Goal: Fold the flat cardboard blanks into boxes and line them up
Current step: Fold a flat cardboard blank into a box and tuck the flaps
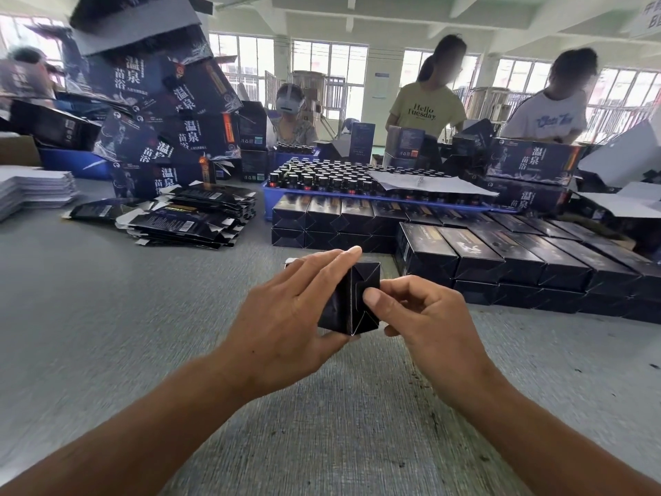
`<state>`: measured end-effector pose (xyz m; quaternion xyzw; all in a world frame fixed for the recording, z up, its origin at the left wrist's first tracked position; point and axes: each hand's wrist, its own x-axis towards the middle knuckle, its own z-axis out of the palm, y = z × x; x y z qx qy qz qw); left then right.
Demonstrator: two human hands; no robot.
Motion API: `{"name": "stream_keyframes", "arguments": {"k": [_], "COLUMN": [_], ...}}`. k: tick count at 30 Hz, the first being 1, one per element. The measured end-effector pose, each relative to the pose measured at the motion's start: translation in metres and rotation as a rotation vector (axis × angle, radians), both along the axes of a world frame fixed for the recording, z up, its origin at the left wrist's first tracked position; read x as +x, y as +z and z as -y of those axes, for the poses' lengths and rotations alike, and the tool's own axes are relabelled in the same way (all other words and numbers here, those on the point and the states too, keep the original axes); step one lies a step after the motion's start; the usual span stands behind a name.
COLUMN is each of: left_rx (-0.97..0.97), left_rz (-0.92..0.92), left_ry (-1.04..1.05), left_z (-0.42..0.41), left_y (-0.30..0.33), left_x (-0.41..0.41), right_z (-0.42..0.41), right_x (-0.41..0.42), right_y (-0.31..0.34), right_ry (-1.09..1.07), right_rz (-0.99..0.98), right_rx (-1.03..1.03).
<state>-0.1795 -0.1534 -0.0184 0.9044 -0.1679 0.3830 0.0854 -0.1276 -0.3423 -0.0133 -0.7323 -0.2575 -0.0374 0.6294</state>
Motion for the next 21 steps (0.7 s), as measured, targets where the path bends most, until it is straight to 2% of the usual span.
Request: {"name": "stream_keyframes", "arguments": {"k": [10, 18, 21], "left_rx": [0.009, -0.034, 0.019], "left_rz": [-0.004, -0.005, -0.012], "left_ry": [-0.023, -0.047, -0.066], "left_z": [0.0021, 0.0013, 0.0026], "left_y": [-0.0011, 0.0003, -0.0009], "left_x": [0.0013, -0.0001, 0.0013], "right_z": [-0.002, 0.0011, 0.0004], "right_x": [-0.003, -0.0018, -0.0038], "right_y": [-0.0003, 0.001, -0.0025], "right_ry": [-0.09, -0.038, -0.011], "right_rz": [0.089, 0.063, 0.062], "right_rx": [-0.022, -0.044, -0.101]}}
